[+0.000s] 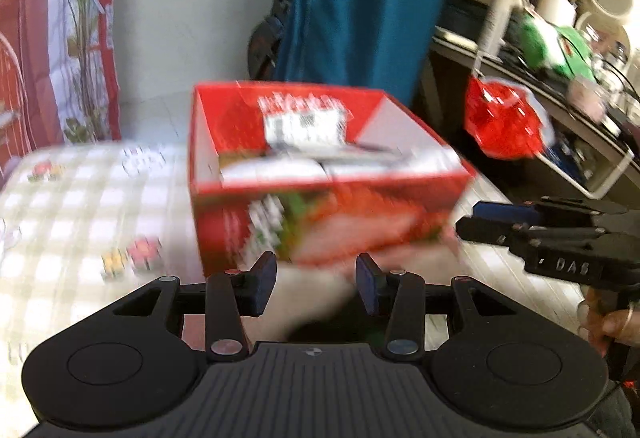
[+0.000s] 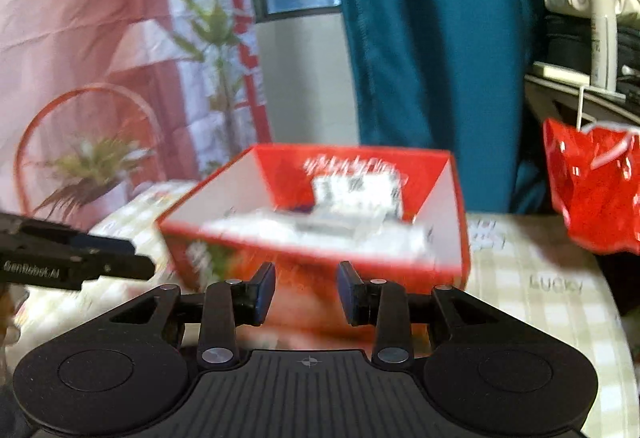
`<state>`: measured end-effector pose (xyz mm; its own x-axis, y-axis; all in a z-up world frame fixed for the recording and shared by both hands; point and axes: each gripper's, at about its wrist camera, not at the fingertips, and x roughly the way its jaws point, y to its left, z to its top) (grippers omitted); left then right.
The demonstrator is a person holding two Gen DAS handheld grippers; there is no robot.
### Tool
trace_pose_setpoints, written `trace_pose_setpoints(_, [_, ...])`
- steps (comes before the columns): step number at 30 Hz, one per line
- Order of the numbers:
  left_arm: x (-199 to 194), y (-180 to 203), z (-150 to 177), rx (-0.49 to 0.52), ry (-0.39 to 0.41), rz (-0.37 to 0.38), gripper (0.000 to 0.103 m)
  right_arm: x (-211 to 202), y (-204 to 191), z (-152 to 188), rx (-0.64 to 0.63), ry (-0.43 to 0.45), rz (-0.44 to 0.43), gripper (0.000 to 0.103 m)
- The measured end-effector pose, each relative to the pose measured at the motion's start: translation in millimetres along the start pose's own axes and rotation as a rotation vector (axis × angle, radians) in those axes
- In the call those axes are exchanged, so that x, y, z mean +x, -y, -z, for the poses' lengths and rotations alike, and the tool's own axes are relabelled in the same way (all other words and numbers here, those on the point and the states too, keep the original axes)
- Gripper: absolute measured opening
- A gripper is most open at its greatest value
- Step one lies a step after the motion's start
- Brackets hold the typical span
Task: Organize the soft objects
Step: 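Open the left tool over the red box to drop the blue packet, then reach the left tool to the wrapped bread pastry and close on it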
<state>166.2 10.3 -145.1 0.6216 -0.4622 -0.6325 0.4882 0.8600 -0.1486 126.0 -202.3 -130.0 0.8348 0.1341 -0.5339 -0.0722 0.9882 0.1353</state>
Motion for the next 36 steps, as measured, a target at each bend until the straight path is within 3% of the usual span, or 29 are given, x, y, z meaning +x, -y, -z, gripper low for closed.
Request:
trace_pose_setpoints(11, [6.7, 41.0, 65.9, -0.032, -0.162, 0.148, 0.045, -41.6, -20.1, 80.6, -0.034, -0.214, -0.089, 0.062])
trace_pose_setpoints(15, [13.8, 43.3, 78.3, -0.053, -0.193, 0.159, 0.045, -45.7, -26.9, 96.2, -0.038, -0.271, -0.105, 0.068])
trace_pose_setpoints(23, [25.2, 27.1, 90.9, -0.165, -0.253, 0.193, 0.042, -41.0, -40.1, 111.2, -0.096, -0.345, -0.115, 0.076])
trace_pose_setpoints(30, [39.8, 27.3, 98.8, -0.186, -0.284, 0.214, 0.039, -27.0, -47.1, 116.8, -0.142, -0.401, -0.137, 0.077])
trace_pose_setpoints(36, [41.4, 17.5, 99.4, -0.237, -0.258, 0.177, 0.037, -9.8, -53.4, 115.3, -0.186, -0.415, -0.178, 0.071])
